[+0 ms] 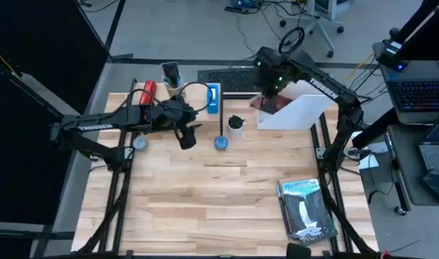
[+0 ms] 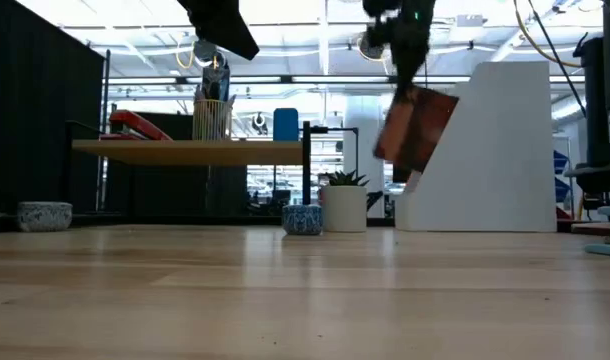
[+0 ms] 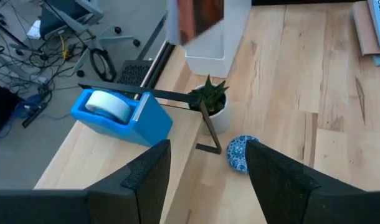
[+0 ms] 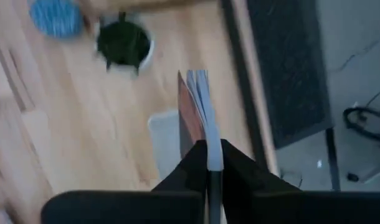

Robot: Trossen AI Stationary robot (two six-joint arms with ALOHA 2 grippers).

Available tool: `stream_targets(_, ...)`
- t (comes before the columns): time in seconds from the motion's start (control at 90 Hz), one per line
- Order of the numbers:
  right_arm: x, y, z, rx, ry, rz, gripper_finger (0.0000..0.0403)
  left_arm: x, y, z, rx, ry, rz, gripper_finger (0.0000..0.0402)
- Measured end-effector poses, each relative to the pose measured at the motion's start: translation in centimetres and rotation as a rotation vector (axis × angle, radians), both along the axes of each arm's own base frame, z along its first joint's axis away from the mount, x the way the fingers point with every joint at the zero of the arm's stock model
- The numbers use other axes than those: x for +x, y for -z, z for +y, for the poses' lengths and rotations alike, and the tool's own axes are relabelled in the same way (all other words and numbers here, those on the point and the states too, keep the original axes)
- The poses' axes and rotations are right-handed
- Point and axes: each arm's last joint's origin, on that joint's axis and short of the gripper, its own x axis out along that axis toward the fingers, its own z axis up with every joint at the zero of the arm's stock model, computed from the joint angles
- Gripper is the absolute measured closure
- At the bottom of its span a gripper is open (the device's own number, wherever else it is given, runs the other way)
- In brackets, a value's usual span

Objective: Stock shelves
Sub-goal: Remove the purple/brown book from the white book shelf

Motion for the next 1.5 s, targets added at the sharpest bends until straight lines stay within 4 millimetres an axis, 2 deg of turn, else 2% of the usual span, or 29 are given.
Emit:
stream_targets(0.256,-1.6,-6.4,1.5,-0.113,0.055,-0.231,0.0397,0.1,-0.1,0.0,0.001,0.0,-0.009,0.0207)
stream_targets(0.633,-5.0,-11.4,4.2,-0.24,0.102,-0.56,0.0397,0.8,-1.1,0.1,0.021,0.0,-0.142,0.0207)
stream_targets(0.789,-6.4,-14.1,5.4,-0.293,0.045,-0.785,0.0397,2.4,-1.0,0.4,0.029,0.001,-0.214,0.0207)
stream_targets(1.022,-8.6,-18.5,7.6,-0.323,-0.133,-1.17,0.0397,6.7,-0.4,0.7,-0.061,0.068,-0.45,0.0207)
stream_targets(1.144,-9.7,-20.1,8.6,-0.323,-0.232,-1.31,0.0397,8.1,-1.0,0.9,-0.076,0.065,-0.642,0.0207)
stream_targets(1.344,-11.1,-21.4,9.8,-0.325,-0.34,-1.413,0.0397,7.9,-4.1,1.0,-0.031,0.086,-0.971,0.0207)
stream_targets(1.5,-11.3,-21.4,10.1,-0.298,-0.395,-1.417,0.0397,7.4,-5.4,1.3,-0.006,0.135,-1.11,0.0207)
